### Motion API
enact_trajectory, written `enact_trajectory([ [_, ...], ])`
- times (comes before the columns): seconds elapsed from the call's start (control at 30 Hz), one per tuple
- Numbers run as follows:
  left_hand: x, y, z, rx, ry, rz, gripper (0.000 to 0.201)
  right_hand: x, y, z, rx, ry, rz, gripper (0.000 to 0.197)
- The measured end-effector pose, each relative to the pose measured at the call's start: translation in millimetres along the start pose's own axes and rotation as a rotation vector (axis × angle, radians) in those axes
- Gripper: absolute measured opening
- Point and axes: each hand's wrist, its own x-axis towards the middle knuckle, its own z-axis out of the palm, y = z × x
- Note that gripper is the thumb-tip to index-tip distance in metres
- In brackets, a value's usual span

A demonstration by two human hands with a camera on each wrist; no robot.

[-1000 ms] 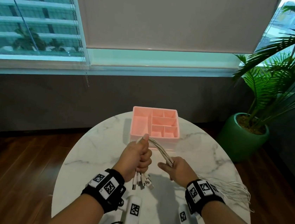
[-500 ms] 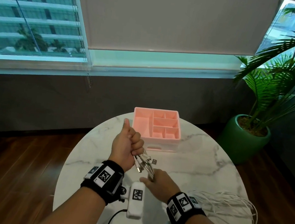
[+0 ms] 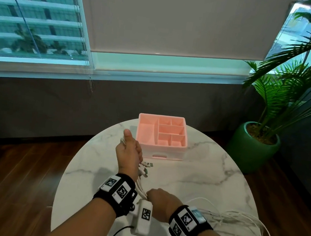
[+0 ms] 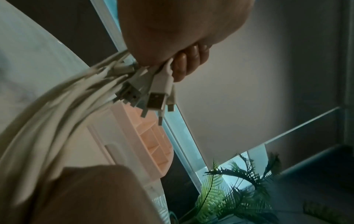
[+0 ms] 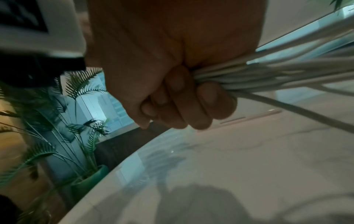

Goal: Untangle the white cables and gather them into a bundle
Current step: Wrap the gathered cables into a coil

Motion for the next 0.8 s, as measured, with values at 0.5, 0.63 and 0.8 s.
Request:
enact_trajectory([
  [0.5, 12.8, 23.1, 11.5, -0.446, 0.093, -0.224, 0.061, 6.9, 13.1, -3.9, 0.053, -0.044, 0.024, 0.02],
  [0.63, 10.5, 4.0, 1.7, -0.232, 0.055, -0.106, 0.059, -2.0, 8.7, -12.1, 0.008, -0.051, 0.016, 0.025],
  [0.8, 7.9, -29.5, -15.5, 0.074, -0.135, 0.071, 0.059, -20.1, 6.2, -34.6, -0.09, -0.093, -0.038, 0.036],
])
